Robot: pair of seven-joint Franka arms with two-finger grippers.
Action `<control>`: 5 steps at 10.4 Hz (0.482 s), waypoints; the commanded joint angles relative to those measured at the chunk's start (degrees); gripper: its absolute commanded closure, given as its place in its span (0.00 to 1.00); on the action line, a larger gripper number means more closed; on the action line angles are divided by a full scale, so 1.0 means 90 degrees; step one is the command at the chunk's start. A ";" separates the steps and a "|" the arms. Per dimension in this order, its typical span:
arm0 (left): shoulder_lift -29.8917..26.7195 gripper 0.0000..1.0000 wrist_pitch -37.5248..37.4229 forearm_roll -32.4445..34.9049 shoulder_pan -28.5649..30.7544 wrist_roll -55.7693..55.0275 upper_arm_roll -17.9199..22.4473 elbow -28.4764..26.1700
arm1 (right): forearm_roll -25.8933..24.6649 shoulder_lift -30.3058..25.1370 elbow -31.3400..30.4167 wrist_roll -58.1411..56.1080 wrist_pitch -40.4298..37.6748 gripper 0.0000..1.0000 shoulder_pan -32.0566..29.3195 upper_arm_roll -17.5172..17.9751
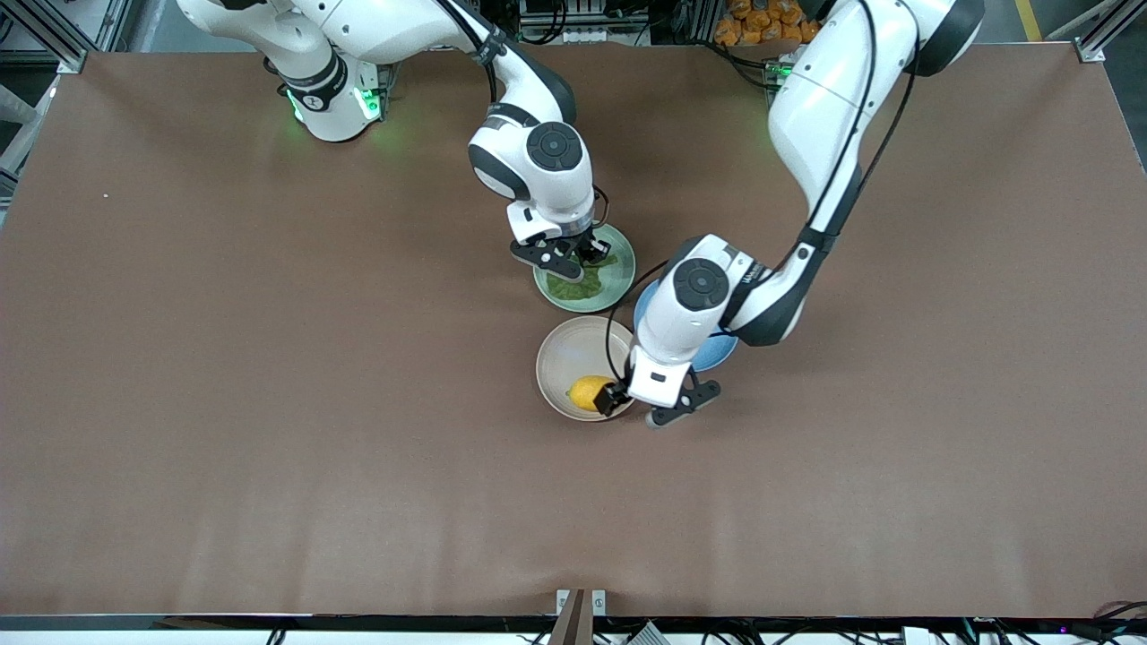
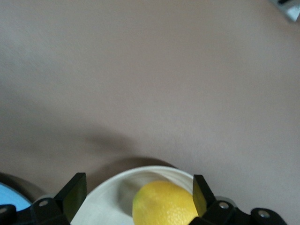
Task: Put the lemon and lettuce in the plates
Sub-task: 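Open both grippers, releasing the lemon and lettuce onto the plates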
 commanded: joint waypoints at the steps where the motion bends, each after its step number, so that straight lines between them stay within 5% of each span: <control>1: -0.0431 0.00 -0.0369 0.0196 0.0255 -0.0101 -0.0025 -0.0102 | -0.0151 -0.0365 0.0101 0.0185 -0.0380 0.00 -0.0034 0.0034; 5: -0.0930 0.00 -0.1704 0.0147 0.0860 0.1330 -0.0054 -0.0102 | 0.0004 -0.1635 0.0140 -0.0534 -0.1738 0.00 -0.0668 0.0073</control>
